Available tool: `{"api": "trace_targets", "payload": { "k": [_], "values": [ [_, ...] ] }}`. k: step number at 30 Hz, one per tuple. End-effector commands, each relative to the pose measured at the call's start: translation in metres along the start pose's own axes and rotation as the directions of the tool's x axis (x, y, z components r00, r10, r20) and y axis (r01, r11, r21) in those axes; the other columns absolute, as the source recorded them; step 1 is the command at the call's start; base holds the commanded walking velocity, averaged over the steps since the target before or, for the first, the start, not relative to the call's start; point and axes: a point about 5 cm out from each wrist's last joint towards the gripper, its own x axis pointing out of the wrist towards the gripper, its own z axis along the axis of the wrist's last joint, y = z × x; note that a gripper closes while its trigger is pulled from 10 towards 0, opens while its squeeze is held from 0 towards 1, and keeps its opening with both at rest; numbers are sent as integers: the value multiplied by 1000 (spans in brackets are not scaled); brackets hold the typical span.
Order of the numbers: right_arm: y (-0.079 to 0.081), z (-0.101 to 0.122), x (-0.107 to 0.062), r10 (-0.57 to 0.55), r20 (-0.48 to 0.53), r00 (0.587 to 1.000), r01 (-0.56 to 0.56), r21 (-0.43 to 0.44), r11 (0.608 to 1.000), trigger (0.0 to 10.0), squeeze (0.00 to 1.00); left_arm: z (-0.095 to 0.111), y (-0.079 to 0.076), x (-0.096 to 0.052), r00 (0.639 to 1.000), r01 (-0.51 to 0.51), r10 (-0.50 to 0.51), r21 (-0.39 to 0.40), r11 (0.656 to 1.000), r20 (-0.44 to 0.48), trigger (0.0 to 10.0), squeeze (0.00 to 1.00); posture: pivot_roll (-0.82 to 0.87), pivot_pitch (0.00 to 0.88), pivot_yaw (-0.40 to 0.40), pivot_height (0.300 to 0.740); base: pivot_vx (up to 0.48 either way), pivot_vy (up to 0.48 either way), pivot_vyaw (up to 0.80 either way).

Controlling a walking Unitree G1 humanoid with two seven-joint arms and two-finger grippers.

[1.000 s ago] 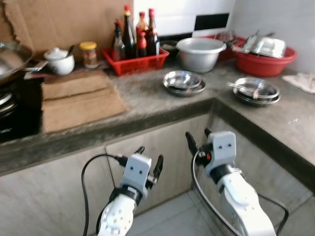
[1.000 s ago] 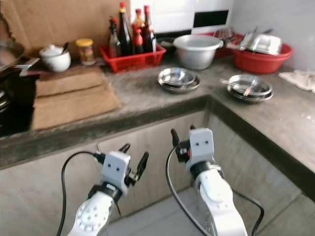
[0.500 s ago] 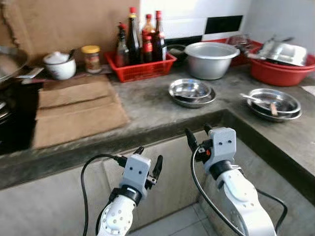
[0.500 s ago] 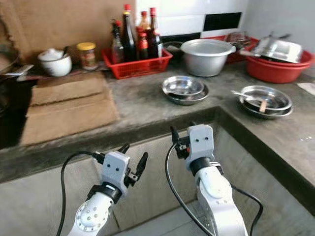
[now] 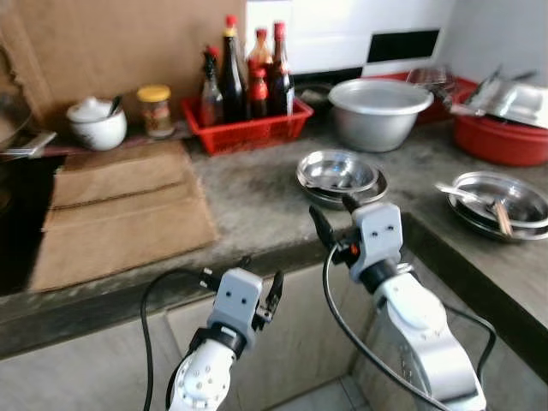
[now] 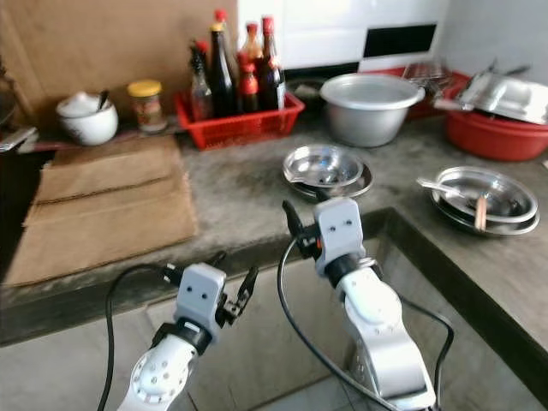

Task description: Kitchen organization

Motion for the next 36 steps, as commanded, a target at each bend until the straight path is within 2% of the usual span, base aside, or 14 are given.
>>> {"api": "trace_targets", "payload": {
  "k": [1, 4, 5, 6, 7, 12, 13, 21, 36],
  "values": [
    [-4, 0, 3, 1, 4, 1000, -1, -19, 1000, 10000, 0, 2, -4, 0, 1000, 8, -8, -4, 1000, 4, 10000, 0, 196, 0, -45, 740, 259, 0, 0],
    [-2, 3, 10, 46, 30, 998, -45, -40, 998, 10000, 0, 0, -5, 0, 1000, 12, -12, -6, 1000, -11, 10000, 0, 201, 0, -48, 740, 0, 0, 0],
    [-2, 4, 11, 57, 32, 998, -55, -39, 998, 10000, 114, 0, -5, 0, 1000, 11, -11, -6, 1000, -9, 10000, 0, 201, 0, -48, 740, 0, 0, 0],
    [-1, 4, 13, 67, 34, 997, -66, -42, 997, 10000, 306, 0, -5, 0, 1000, 8, -8, -5, 1000, -8, 10000, 0, 201, 0, -48, 740, 0, 0, 0],
    [0, 4, 14, 80, 38, 996, -78, -45, 996, 10000, 1000, 0, -4, 0, 1000, 6, -6, -7, 1000, -8, 10000, 0, 201, 0, -48, 740, 0, 0, 0],
    [2, 6, 22, 132, 44, 990, -127, -93, 987, 10000, 1000, 1, -4, 0, 1000, 7, -7, -7, 1000, -4, 10000, 0, 201, 2, -48, 740, 0, 0, 0],
    [3, 5, 25, 144, 43, 989, -138, -111, 984, 10000, 0, 1, -5, -1, 1000, 6, -6, -7, 1000, -4, 10000, 0, 201, 4, -47, 740, 0, 0, 0],
    [8, 1, 50, 193, 8, 981, -186, -230, 955, 10000, 0, 3, -5, -2, 1000, -3, 3, -8, 1000, -3, 10000, 0, 209, 17, -57, 740, 0, 0, 0],
    [18, -13, 78, 226, -71, 971, -237, -360, 903, 10000, 0, 6, -7, -5, 1000, -20, 20, -20, 1000, 12, 10000, 0, 219, 29, -82, 740, 0, 0, 0]
  ]
}}
